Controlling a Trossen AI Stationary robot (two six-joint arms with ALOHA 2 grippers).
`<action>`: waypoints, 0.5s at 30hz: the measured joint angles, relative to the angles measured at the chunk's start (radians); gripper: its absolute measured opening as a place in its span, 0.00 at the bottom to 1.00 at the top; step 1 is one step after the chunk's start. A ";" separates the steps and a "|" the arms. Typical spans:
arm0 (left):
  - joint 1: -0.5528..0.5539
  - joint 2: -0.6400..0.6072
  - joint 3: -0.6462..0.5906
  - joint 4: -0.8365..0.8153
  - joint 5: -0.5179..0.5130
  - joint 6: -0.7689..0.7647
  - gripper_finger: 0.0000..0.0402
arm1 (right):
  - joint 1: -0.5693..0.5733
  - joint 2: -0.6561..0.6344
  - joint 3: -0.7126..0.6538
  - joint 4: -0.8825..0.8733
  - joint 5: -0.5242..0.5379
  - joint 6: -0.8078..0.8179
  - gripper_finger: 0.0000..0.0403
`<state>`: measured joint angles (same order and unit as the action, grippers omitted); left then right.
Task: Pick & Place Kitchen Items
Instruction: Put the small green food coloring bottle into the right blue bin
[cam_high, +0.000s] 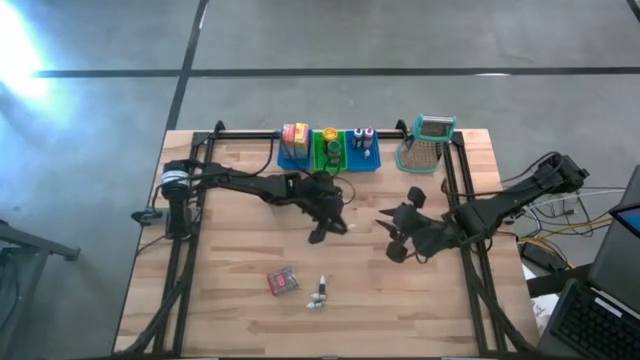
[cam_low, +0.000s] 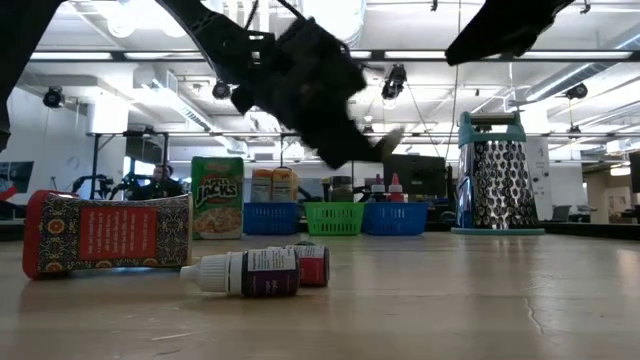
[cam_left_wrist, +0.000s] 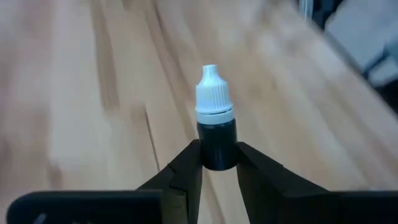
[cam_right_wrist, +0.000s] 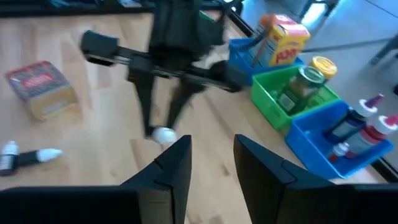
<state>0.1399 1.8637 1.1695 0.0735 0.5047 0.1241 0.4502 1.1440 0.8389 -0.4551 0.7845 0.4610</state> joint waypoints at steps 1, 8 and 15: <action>-0.002 0.000 -0.004 0.064 0.000 -0.015 0.23 | 0.011 -0.002 -0.005 0.014 0.001 0.000 0.28; -0.028 -0.002 -0.046 0.436 -0.015 -0.101 0.23 | 0.063 -0.003 -0.013 0.048 -0.003 0.011 0.30; -0.075 -0.003 -0.058 0.510 -0.083 -0.023 0.23 | 0.067 -0.025 -0.013 0.072 -0.004 0.010 0.38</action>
<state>0.0651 1.8610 1.1110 0.5833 0.4213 0.1006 0.5171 1.1192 0.8261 -0.3830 0.7800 0.4713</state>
